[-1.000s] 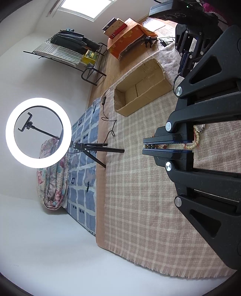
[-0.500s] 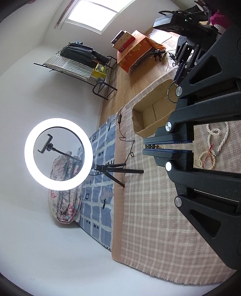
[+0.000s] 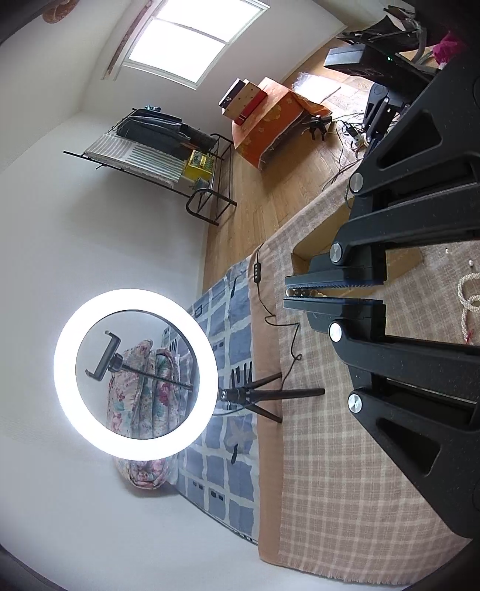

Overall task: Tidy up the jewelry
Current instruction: 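Lift and carry the pearl necklace and bangle over the cardboard box with both tools, then open both tools to drop the necklace and bangle into the box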

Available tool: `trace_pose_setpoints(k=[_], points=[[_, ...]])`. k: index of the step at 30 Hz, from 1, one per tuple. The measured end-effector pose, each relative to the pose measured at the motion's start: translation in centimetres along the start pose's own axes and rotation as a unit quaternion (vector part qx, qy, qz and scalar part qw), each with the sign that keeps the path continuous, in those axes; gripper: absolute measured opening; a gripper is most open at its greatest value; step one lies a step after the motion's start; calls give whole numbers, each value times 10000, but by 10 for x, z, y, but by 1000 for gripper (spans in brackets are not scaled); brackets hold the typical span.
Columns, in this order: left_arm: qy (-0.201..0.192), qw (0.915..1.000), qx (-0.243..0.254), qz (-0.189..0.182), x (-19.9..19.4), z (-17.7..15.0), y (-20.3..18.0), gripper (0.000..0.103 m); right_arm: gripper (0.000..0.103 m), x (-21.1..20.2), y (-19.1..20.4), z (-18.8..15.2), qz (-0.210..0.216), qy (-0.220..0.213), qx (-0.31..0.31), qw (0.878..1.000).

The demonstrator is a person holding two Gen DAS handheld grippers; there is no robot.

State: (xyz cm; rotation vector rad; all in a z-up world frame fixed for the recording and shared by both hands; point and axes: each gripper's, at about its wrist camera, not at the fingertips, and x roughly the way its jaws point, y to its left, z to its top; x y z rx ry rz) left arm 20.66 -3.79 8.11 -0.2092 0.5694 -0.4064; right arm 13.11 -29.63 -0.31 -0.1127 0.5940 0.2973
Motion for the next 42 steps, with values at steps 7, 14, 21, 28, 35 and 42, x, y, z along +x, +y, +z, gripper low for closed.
trace_pose_setpoints(k=[7, 14, 21, 28, 35, 42], points=[[68, 9998, 58, -166, 43, 23, -22, 1, 1, 20, -27, 0, -145, 182, 145, 9996], [315, 9990, 54, -306, 102, 30, -44, 1, 1, 49, -45, -9, -300, 475, 127, 9983], [631, 9973, 95, -352, 158, 23, -65, 1, 1, 68, -59, -18, -330, 689, 223, 9968], [1183, 9927, 38, -244, 215, -8, -68, 1, 1, 84, -74, -31, -279, 978, 421, 9939], [1631, 9865, 51, -165, 250, -33, -66, 1, 11, 91, -79, -39, -163, 1114, 457, 9926], [1554, 9876, 234, -18, 242, -33, -69, 71, 86, 87, -70, -42, -254, 1085, 276, 9934]])
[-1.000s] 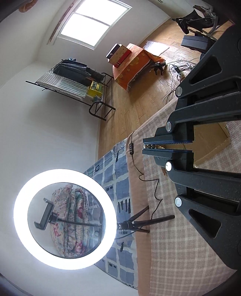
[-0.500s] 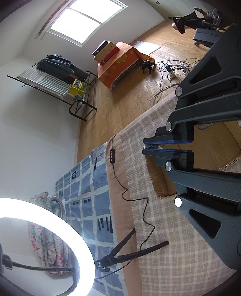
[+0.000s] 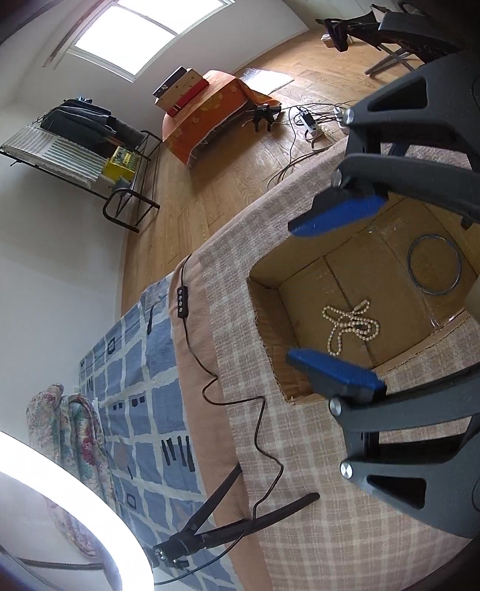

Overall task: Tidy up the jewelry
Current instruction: 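Open both tools to drop the necklace and bangle into the box, then move both tools back to the remaining jewelry pile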

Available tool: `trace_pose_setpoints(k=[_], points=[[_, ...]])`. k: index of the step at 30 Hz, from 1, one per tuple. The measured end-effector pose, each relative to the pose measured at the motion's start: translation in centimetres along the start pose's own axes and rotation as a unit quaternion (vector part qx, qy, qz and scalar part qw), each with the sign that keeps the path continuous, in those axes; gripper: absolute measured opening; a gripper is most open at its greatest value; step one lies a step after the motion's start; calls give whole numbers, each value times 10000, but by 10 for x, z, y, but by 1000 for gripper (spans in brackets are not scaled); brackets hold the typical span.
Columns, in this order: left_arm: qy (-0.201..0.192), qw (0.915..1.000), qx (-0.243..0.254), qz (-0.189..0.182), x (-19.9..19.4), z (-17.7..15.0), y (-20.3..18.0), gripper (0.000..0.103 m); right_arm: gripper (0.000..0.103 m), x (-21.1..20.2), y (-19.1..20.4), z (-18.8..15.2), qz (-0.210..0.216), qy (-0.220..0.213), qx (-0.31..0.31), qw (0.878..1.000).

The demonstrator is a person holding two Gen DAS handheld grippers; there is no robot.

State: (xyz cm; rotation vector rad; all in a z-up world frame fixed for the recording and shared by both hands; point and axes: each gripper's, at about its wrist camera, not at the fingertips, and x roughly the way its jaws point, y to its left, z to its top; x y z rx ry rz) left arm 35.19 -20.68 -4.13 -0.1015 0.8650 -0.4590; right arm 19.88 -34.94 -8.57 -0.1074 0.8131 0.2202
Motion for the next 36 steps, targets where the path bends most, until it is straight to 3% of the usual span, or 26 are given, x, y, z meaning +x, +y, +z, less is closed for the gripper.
trace_pose_setpoints(k=[4, 19, 36], points=[[-8, 10000, -10, 47, -8, 2, 4, 72, 103, -7, 9, 1, -232, -157, -216, 9994], [-301, 9993, 85, 218, -91, -7, 22, 72, 103, -42, 28, 5, -384, -480, -344, 9975], [-810, 9954, -200, 473, -223, -40, 85, 72, 103, -113, 72, 1, -58, -1442, -290, 9891]])
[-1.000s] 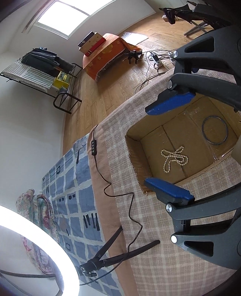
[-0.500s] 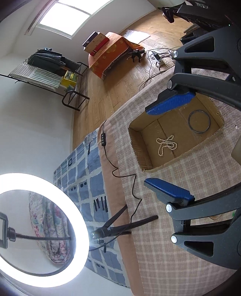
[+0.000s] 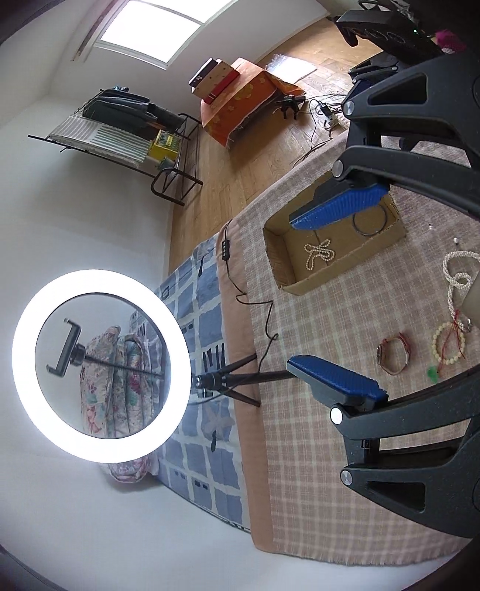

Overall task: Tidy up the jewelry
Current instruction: 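Move both tools back to the remaining jewelry pile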

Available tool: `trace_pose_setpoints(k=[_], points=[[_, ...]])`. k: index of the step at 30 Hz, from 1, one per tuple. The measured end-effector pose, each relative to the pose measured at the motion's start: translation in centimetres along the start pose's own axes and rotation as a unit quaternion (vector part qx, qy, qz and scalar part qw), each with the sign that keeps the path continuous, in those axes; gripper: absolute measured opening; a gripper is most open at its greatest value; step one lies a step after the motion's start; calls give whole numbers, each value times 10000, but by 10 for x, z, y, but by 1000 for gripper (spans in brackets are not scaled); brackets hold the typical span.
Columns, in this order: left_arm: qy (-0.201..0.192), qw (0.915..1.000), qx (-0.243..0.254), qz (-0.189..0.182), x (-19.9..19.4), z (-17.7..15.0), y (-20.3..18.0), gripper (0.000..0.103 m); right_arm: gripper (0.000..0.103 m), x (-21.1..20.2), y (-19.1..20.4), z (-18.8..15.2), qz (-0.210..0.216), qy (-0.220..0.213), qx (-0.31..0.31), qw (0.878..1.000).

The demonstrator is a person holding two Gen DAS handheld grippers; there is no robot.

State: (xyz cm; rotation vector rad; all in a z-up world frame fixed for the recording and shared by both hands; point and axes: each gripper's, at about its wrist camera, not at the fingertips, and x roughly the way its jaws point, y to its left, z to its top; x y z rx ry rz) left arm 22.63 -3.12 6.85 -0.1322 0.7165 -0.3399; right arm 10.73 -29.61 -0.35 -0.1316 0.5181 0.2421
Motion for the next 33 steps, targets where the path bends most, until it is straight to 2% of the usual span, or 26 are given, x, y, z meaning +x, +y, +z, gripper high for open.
trace_pose_setpoints(k=[9, 17, 19, 23, 27, 31, 33], points=[[112, 9995, -273, 136, -38, -52, 55, 72, 102, -18, 32, -8, 489, -109, -150, 9986], [582, 9964, -558, 246, -21, -104, 98, 72, 87, -7, 55, -27, 957, 345, -584, 9931], [737, 9954, -570, 240, -12, -116, 105, 68, 81, -4, 59, -34, 1087, 498, -663, 9906], [1085, 9925, -523, 187, 6, -137, 115, 51, 74, 7, 66, -44, 1342, 820, -853, 9839], [1327, 9908, -228, 139, 20, -152, 115, 46, 60, 20, 75, -55, 1669, 1192, -1032, 9733], [1563, 9876, 136, 32, 32, -167, 110, 43, 54, 33, 85, -68, 1895, 1542, -1281, 9612], [1727, 9847, 254, 26, 40, -175, 108, 36, 48, 39, 89, -75, 1956, 1721, -1393, 9554]])
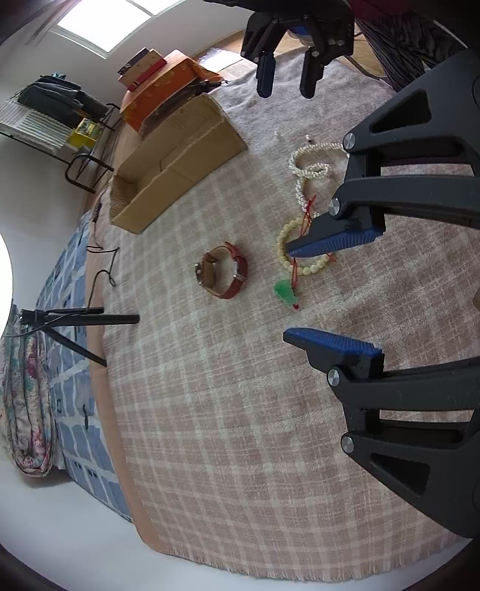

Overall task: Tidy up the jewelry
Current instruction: 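Move both tools back to the remaining jewelry pile, then close left tool on the green jade pendant while right tool grips the twisted pearl necklace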

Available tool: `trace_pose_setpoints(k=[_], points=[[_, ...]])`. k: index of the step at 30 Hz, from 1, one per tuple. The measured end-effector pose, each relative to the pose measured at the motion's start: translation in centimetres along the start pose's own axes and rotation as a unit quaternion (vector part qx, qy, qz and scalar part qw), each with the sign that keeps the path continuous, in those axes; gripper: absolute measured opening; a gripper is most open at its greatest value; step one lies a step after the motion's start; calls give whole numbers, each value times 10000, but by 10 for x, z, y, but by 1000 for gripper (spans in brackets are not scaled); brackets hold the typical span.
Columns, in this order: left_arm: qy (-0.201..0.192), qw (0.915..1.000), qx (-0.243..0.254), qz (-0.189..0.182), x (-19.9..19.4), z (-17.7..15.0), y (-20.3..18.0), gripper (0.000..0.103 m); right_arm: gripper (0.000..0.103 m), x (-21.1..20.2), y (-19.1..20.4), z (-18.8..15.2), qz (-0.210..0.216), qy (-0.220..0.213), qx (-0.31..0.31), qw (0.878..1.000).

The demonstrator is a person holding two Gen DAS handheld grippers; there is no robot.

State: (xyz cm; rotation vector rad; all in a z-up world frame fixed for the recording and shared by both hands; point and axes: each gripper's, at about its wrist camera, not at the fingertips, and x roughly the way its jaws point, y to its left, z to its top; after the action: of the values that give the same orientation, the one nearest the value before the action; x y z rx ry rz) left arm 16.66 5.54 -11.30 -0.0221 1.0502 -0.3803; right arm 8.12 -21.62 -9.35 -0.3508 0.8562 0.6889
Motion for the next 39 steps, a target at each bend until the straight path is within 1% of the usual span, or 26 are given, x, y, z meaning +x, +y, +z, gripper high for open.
trace_pose_setpoints(k=[5, 10, 11, 12, 14, 18, 24, 28, 39], points=[[315, 9994, 159, -30, 23, -7, 0, 36, 41, 25, -4, -10, 9, 510, -65, 9987], [488, 9985, 265, -16, 40, -6, 4, 36, 39, 37, -9, -17, 0, 750, -89, 9971], [516, 9983, 282, 7, 43, -6, 5, 35, 39, 38, -10, -17, 0, 768, -71, 9970], [542, 9981, 301, 18, 47, -6, 6, 29, 39, 39, -11, -17, 0, 783, -54, 9969], [604, 9975, 377, 35, 53, -6, 6, 27, 39, 41, -12, -17, 10, 805, -37, 9967], [648, 9955, 682, 130, 62, -6, 1, 27, 39, 44, -10, -17, 70, 853, -51, 9963], [700, 9905, 1152, 271, 75, -6, -10, 27, 39, 53, -7, -20, 36, 988, -200, 9949], [754, 9880, 1278, 434, 85, -5, -11, 27, 39, 55, -7, -20, 63, 1017, -216, 9946], [763, 9801, 1721, 631, 97, -1, -18, 27, 39, 61, -4, -17, 124, 1036, -241, 9943]])
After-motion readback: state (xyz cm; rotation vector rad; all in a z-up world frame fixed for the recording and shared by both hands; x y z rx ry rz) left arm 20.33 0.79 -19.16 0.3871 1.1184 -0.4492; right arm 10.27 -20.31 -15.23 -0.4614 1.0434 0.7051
